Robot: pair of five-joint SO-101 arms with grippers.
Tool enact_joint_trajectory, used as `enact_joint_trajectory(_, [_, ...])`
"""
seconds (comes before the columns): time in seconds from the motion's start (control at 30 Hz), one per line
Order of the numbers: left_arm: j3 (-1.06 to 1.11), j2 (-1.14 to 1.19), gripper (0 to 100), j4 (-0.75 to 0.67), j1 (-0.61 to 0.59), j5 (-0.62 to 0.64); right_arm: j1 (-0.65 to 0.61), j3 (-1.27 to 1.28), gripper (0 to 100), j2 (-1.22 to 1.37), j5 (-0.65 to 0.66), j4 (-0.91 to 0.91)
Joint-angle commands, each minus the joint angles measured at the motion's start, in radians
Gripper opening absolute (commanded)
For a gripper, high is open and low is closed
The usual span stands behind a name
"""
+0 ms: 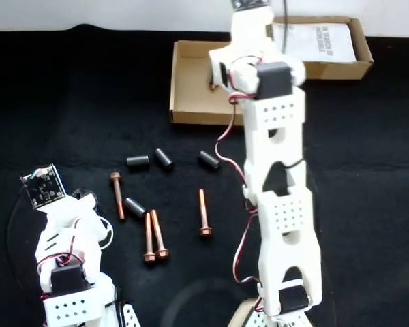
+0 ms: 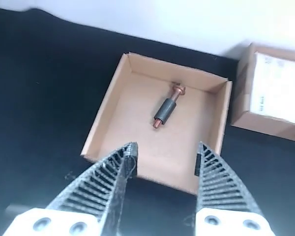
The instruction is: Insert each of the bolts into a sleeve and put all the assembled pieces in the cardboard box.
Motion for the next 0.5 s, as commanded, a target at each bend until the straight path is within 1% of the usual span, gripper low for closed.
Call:
enact_joint_trajectory(0.0, [0.019,0.001,1,0.009,0.016,-0.005,0.010,-0.111,17.3,-0.171,0.005,0.071])
enact_joint_trajectory(0.23, [0.019,-0.001,1,0.026,0.018,-0.005,0.088,-0.102,17.3,-0.375,0.005,0.071])
enact_joint_trajectory(0.37, [0.019,-0.001,1,0.028,0.019,-0.005,0.102,-0.088,17.3,-0.530,0.009,0.073])
enact_joint_trajectory(0.47, [0.019,-0.001,1,0.029,0.024,-0.006,0.101,0.027,17.3,-0.676,0.009,0.073])
